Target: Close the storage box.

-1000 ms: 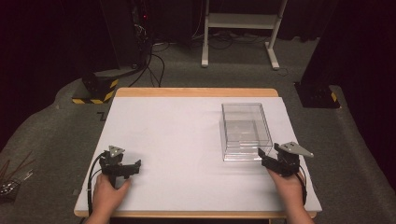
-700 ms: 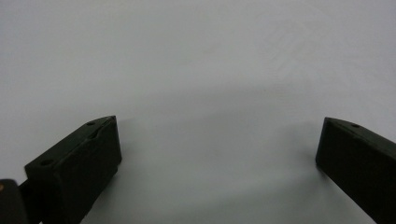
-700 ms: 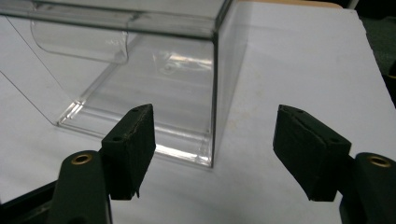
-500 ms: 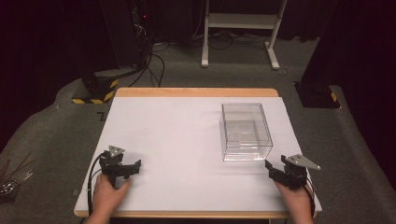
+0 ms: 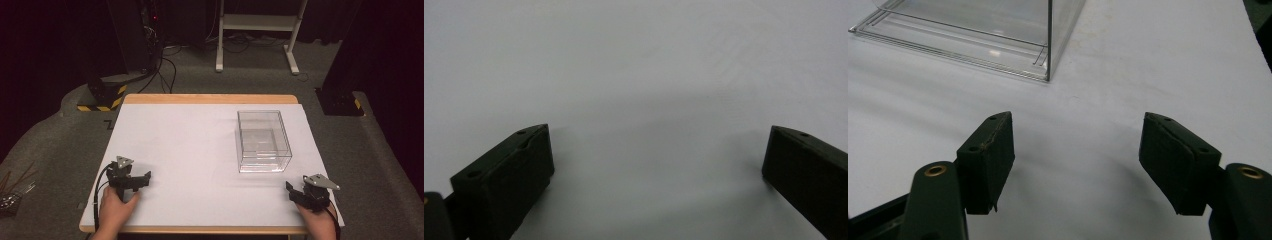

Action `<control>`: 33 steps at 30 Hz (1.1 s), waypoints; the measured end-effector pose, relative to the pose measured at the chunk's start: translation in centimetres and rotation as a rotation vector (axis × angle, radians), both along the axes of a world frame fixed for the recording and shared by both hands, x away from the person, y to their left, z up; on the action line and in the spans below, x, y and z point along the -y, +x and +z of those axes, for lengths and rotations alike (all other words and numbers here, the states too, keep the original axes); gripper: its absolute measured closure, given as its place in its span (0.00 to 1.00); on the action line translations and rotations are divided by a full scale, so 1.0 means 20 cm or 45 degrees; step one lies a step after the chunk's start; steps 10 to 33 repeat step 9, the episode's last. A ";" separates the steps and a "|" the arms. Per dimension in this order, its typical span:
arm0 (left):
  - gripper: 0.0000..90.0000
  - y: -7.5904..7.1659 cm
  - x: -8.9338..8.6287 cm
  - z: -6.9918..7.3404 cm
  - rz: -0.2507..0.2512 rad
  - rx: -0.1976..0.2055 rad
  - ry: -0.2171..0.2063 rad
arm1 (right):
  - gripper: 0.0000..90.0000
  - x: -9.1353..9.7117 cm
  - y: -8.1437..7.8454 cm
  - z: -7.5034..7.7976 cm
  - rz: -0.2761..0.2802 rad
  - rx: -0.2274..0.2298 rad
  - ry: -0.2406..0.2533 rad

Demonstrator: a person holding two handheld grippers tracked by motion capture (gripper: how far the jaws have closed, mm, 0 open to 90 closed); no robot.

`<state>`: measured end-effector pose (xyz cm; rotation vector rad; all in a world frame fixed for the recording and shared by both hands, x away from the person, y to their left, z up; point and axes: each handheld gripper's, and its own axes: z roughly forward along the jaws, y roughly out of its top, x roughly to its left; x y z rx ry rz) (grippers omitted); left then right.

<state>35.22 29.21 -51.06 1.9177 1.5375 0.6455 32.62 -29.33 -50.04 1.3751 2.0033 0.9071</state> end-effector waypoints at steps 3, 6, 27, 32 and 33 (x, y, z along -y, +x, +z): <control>0.00 0.00 0.00 0.00 0.000 0.000 0.001 | 0.34 0.01 0.00 0.00 -0.005 -0.010 0.015; 0.00 0.00 0.00 0.00 0.000 0.000 0.001 | 0.34 0.02 0.01 0.00 -0.023 -0.029 0.052; 0.00 0.00 0.00 0.00 0.000 -0.002 0.001 | 0.34 0.02 0.01 0.00 -0.016 -0.034 0.047; 0.00 0.00 0.00 0.00 0.000 -0.002 0.001 | 0.34 0.02 0.01 0.00 -0.016 -0.034 0.047; 0.00 0.00 0.00 0.00 0.000 -0.002 0.001 | 0.34 0.02 0.01 0.00 -0.016 -0.034 0.047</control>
